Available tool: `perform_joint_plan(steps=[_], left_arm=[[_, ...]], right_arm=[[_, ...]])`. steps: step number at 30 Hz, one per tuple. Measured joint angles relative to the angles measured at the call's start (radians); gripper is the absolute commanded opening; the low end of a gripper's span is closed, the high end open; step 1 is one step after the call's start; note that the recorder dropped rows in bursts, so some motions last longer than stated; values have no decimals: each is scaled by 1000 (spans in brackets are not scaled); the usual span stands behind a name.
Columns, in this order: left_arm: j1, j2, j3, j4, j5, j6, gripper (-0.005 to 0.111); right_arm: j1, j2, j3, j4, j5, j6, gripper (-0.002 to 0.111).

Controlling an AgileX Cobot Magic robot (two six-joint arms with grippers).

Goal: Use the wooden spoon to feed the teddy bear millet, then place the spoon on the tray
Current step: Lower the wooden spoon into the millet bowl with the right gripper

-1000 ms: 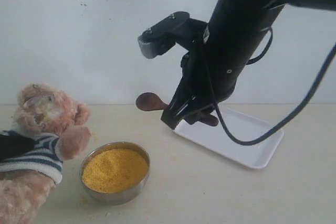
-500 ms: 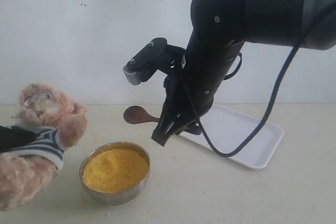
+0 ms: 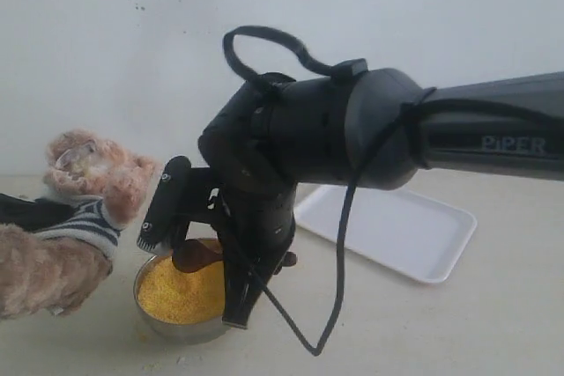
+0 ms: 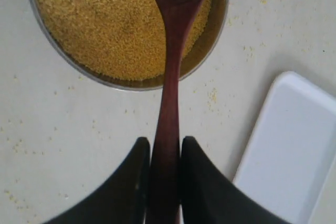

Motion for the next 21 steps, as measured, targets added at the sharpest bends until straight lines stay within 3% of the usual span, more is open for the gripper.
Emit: perform_joint_plan(steps=[11, 21], left_arm=[[0, 0, 0, 0, 11, 0, 4], [0, 0, 0, 0, 11, 0, 4]], right_arm=[[28, 37, 0, -98, 61, 108, 0], [29, 37, 0, 29, 42, 39, 0]])
